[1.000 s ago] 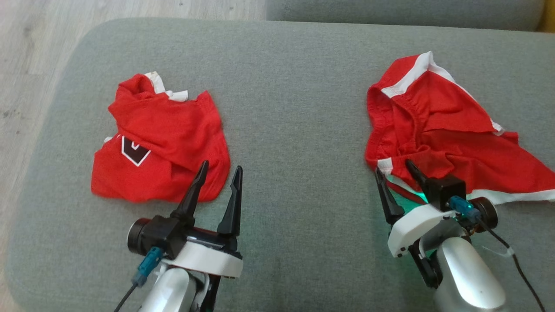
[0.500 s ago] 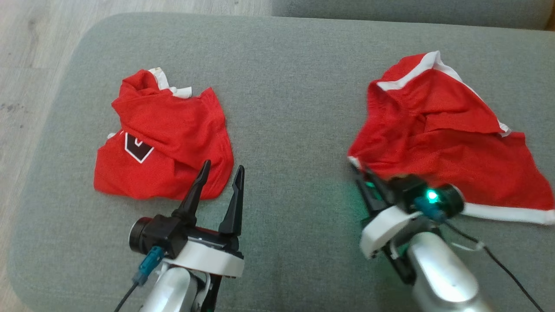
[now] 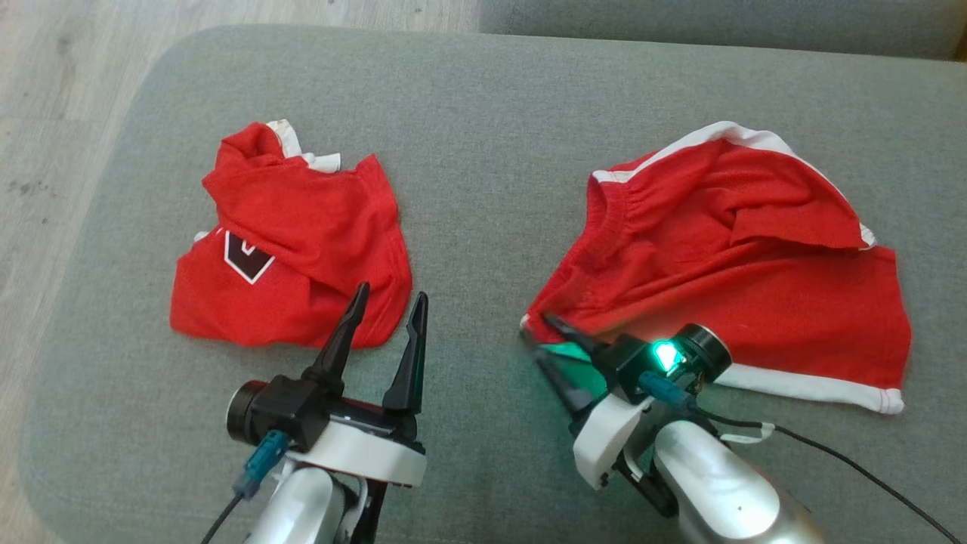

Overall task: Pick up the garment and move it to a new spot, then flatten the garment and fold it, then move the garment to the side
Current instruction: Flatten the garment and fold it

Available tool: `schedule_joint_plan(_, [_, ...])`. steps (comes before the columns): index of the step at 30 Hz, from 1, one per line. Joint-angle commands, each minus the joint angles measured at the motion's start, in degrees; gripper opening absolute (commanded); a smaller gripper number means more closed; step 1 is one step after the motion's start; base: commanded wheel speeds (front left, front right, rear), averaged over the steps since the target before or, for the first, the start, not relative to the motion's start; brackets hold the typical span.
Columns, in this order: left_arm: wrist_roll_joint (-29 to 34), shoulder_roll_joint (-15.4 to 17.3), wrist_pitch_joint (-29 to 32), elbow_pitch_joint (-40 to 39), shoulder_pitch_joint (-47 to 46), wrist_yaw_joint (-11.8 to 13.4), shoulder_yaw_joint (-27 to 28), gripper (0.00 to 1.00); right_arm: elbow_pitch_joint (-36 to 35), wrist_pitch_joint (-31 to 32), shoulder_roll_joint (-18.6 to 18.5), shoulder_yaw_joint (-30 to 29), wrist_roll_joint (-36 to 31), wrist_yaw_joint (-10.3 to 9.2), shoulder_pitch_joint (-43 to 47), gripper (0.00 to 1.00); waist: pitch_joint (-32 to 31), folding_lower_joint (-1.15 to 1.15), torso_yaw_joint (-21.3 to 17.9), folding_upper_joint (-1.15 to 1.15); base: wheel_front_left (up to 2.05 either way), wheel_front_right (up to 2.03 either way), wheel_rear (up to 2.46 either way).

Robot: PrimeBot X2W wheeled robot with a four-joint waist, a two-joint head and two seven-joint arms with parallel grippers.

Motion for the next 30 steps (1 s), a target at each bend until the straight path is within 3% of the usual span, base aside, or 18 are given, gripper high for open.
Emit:
schedule_joint_plan(1, [0.24,-0.14,-0.55,-1.63,-2.04,0.16,1.72,1.00,-1.73,-1.06,0.53,1.28,1.29,0.39,-1.38,1.00,-0.34,0.00,-0.12,0.00,0.00,0.00,0.00])
schedule_joint_plan(8, [0.59,0.11,-0.55,-1.71,-1.31,0.14,2.58,1.00,-6.57,-3.06,0.53,-5.15,3.95,0.39,1.41,1.00,-2.00,0.00,-2.70,0.00,0.00,0.00,0.00])
schedule_joint_plan(16, [0.90,0.76,-0.55,-1.58,-0.23,-0.39,2.99,1.00,-17.55,-3.36,0.53,-23.46,1.68,0.39,10.38,1.00,-3.88,0.00,-7.93,0.00,0.00,0.00,0.00])
schedule_joint_plan(20, [1.00,1.02,-0.55,-1.65,0.17,-0.61,3.19,1.00,-20.86,-3.37,0.53,-29.49,0.41,0.39,15.17,1.00,-4.11,0.00,-10.44,0.00,0.00,0.00,0.00])
schedule_joint_plan(30, [1.37,0.92,-0.55,-1.52,0.19,-0.87,3.29,1.00,-22.02,-3.37,0.53,-33.12,2.67,0.39,18.89,1.00,-3.49,0.00,-13.21,0.00,0.00,0.00,0.00])
